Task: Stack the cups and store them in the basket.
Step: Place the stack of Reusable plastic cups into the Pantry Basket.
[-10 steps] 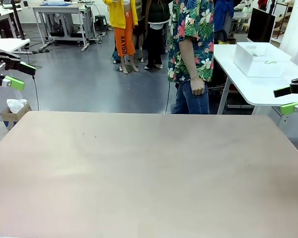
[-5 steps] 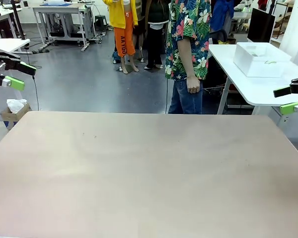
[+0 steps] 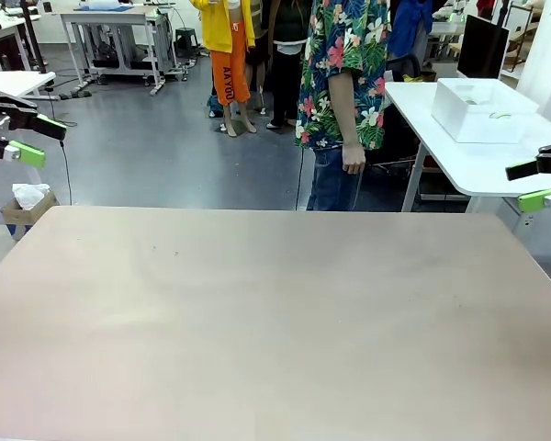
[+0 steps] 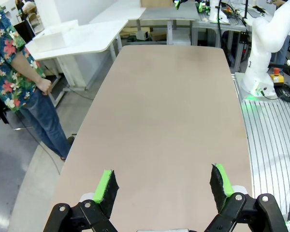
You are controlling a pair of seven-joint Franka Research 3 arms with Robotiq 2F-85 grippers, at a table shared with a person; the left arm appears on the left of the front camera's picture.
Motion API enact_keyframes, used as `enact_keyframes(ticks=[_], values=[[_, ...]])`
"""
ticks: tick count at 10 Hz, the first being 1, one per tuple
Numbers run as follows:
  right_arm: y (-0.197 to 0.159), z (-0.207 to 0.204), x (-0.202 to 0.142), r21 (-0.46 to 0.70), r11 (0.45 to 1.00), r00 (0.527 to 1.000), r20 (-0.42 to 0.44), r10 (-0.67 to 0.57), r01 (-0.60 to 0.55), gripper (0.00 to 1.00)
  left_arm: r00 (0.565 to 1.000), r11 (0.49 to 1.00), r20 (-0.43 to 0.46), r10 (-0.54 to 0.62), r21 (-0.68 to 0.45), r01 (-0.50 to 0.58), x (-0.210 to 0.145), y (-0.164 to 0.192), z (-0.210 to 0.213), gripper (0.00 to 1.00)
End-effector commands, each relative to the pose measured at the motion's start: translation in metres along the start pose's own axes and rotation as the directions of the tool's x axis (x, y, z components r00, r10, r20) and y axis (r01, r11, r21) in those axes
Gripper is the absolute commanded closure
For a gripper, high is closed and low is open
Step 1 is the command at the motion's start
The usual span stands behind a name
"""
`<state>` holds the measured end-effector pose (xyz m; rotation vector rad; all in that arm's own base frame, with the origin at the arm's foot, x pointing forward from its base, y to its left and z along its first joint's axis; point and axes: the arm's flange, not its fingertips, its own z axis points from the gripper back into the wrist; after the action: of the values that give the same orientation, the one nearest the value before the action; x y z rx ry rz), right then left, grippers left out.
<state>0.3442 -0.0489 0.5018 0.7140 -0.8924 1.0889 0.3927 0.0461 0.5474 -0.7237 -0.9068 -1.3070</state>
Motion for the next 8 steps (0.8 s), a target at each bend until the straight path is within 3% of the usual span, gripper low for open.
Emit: enact_keyframes(ticks=[1, 8], values=[[-0.0005, 0.0002, 0.0039, -0.002, 1.000, 1.000, 0.023, -0.013, 0.013, 0.00, 1.000, 1.000, -0.002, 0.010, 0.005, -0.010, 0.0018, 0.0010, 0.0002, 0.00], [-0.0005, 0.0002, 0.0039, -0.002, 1.000, 1.000, 0.023, -0.013, 0.013, 0.00, 1.000, 1.000, -0.002, 0.010, 0.005, -0.010, 0.0018, 0.0010, 0.0002, 0.00]])
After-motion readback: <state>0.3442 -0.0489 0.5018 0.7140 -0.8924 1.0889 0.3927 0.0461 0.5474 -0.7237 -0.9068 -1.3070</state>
